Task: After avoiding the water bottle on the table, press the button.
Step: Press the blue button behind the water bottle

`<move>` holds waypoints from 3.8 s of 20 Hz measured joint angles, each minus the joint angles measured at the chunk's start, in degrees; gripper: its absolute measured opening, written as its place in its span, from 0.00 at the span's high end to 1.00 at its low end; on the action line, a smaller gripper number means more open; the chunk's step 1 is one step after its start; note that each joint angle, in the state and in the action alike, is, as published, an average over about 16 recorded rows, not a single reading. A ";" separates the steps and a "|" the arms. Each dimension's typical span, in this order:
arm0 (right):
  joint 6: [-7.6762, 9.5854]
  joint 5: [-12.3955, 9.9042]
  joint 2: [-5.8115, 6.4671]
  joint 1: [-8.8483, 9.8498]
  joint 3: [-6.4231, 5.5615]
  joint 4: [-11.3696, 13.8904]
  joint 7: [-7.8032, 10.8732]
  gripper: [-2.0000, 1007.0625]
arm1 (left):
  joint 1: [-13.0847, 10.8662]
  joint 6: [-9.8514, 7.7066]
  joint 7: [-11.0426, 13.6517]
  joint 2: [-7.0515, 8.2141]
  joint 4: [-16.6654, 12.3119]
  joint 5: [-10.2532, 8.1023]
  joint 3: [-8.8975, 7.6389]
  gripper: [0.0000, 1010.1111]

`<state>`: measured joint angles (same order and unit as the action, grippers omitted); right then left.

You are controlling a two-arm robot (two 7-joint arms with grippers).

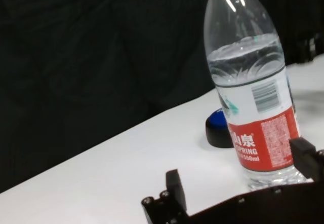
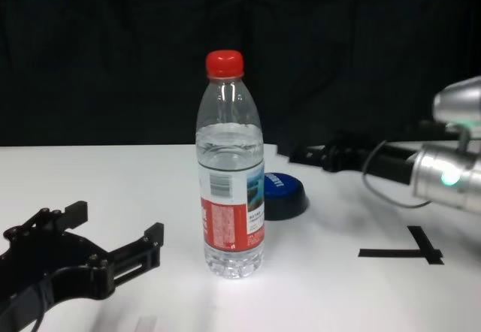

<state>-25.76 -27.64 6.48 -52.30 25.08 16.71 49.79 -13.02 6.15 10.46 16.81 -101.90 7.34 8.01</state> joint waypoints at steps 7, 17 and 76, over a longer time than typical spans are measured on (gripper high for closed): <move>2.61 0.16 3.20 3.05 0.25 8.60 -2.53 0.00 | 0.00 0.00 0.00 0.00 0.00 0.00 0.00 0.01; 1.52 2.68 3.68 -0.42 -0.47 6.50 -1.84 0.00 | 0.00 0.00 0.00 0.00 0.00 -0.01 0.00 0.01; 27.40 10.45 8.32 5.66 0.69 26.44 -10.25 0.00 | 0.00 0.00 0.00 0.00 0.00 -0.03 0.00 0.01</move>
<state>1.64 -17.19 14.80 -46.65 25.77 43.15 39.53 -13.02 6.15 10.46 16.82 -101.91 7.31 8.01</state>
